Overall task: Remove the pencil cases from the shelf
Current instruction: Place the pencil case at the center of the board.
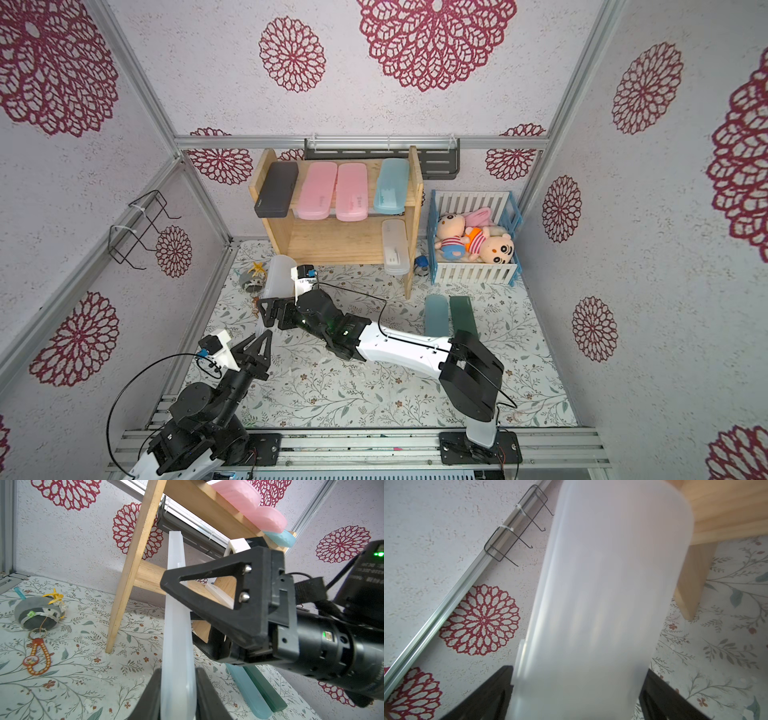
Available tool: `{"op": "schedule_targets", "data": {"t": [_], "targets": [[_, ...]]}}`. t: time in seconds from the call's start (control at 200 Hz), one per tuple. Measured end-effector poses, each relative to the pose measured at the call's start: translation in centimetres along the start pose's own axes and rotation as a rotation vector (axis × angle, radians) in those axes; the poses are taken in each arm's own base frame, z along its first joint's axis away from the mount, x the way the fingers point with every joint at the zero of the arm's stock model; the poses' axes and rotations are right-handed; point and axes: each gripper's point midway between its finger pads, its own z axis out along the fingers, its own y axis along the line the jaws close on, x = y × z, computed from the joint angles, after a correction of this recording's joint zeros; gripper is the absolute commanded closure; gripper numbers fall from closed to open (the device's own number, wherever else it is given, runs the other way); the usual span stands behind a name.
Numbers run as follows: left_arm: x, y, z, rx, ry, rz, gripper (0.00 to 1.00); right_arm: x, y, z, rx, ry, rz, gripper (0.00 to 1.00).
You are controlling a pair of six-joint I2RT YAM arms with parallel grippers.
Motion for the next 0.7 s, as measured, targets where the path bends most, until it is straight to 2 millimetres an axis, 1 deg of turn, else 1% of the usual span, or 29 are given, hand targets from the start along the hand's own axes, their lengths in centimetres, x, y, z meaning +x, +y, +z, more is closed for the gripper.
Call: {"op": "schedule_targets", "data": {"t": [0.16, 0.195, 0.22, 0.275, 0.35, 0.41, 0.44, 0.47, 0.56, 0.62, 0.7], "targets": [[0.4, 0.2, 0.0, -0.008, 0.016, 0.008, 0.95, 0.1, 0.5, 0.3, -0.018, 0.014, 0.021, 0.30], [0.4, 0.2, 0.0, -0.007, 0.016, 0.007, 0.92, 0.2, 0.5, 0.3, -0.019, 0.016, 0.023, 0.34], [0.4, 0.2, 0.0, -0.007, 0.016, 0.007, 0.87, 0.2, 0.5, 0.3, -0.020, 0.018, 0.023, 0.37], [0.3, 0.2, 0.0, -0.006, 0.013, 0.006, 0.70, 0.4, 0.3, 0.3, -0.013, 0.027, 0.021, 0.38], [0.0, 0.1, 0.0, -0.003, 0.002, -0.002, 0.60, 0.8, 0.0, 0.3, -0.004, 0.041, 0.013, 0.39], [-0.1, 0.1, -0.1, -0.003, -0.005, -0.006, 0.43, 1.1, -0.3, 0.3, 0.010, 0.055, 0.002, 0.39], [-0.2, 0.1, -0.1, -0.004, -0.007, -0.012, 0.37, 1.4, -0.5, 0.3, 0.018, 0.062, -0.006, 0.39], [-0.1, 0.2, -0.1, -0.008, -0.004, -0.010, 0.34, 1.5, -0.8, 0.3, 0.025, 0.066, -0.013, 0.39], [0.3, 0.6, -0.1, -0.030, 0.006, -0.003, 0.33, 1.8, -2.4, -0.4, 0.063, 0.069, -0.038, 0.39], [0.1, 0.6, -0.1, -0.032, 0.001, -0.012, 0.32, 2.4, -4.4, -1.6, 0.108, 0.100, -0.070, 0.39], [-0.3, 0.5, -0.1, -0.029, -0.019, -0.035, 0.32, 3.9, -7.4, -3.2, 0.178, 0.170, -0.108, 0.39]]}}
